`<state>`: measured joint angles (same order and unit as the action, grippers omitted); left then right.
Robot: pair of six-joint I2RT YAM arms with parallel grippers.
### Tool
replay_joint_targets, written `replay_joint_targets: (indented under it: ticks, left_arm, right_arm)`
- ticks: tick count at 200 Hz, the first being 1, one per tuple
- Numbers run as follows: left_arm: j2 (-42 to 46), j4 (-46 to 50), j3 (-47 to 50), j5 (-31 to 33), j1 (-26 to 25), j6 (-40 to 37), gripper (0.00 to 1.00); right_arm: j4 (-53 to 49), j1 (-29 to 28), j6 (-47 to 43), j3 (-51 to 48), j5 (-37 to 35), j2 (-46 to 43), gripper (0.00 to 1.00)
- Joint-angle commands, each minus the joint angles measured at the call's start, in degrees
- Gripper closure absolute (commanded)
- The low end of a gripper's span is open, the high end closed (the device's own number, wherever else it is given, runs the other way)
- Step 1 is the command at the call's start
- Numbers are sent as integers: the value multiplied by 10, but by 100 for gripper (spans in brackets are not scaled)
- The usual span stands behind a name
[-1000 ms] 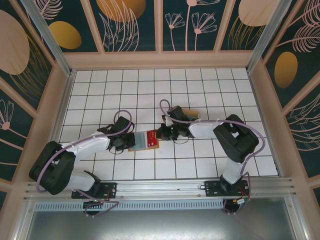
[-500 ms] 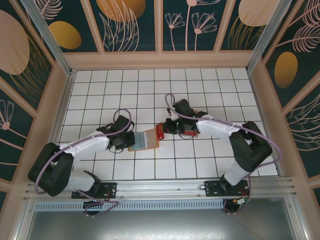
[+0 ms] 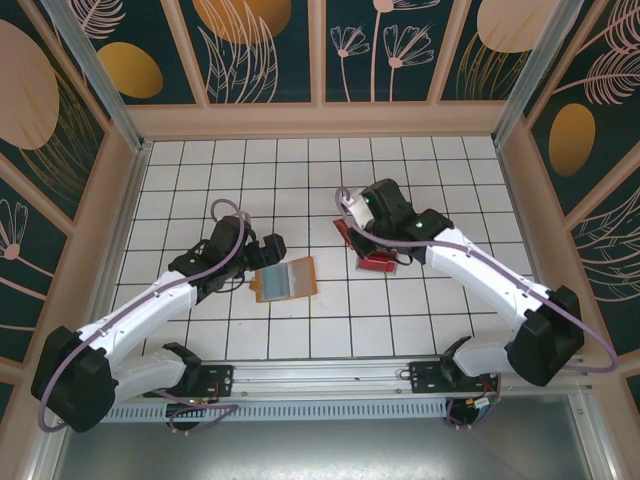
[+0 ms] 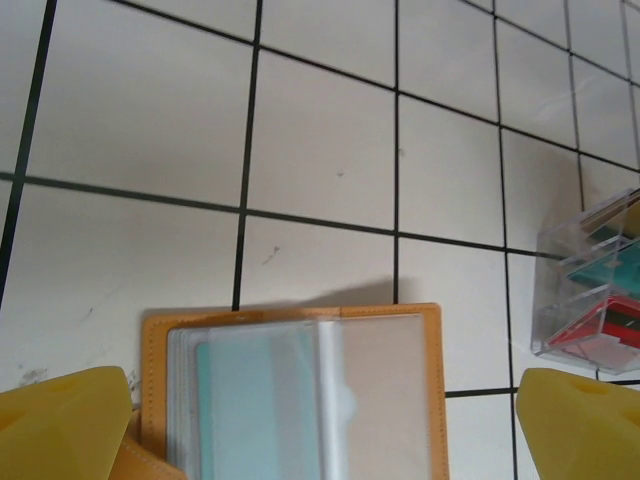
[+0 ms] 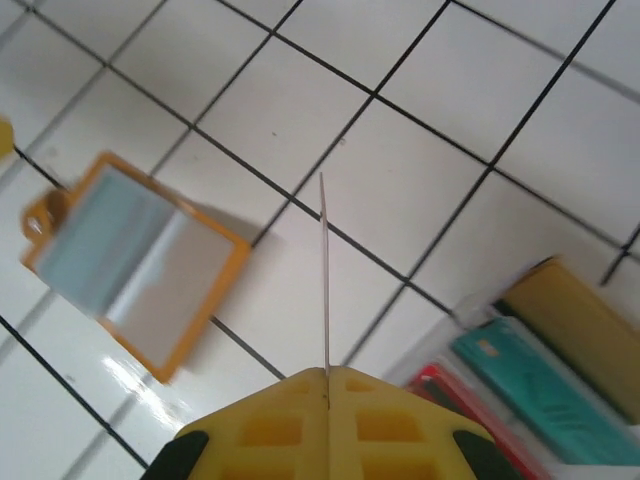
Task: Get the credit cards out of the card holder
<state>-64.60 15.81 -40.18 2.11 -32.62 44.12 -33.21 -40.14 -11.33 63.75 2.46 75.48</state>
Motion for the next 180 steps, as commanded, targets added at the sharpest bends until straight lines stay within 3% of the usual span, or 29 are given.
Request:
replay_joint_targets:
  ticks: [1, 45, 86, 180]
  left_arm:
    - [16, -26, -6, 14, 2, -21, 1]
    - [26, -31, 1, 21, 2, -26, 1]
    - [30, -27, 4, 29, 2, -26, 1]
    - [33, -14, 12, 45, 2, -23, 1]
  right_arm:
    - [-49, -14, -172, -14, -83, -33, 100]
    - [-85, -15, -294, -38, -161, -13, 100]
    - [-43, -20, -358, -83, -189, -10, 100]
    - [-7, -20, -367, -127, -160, 12, 100]
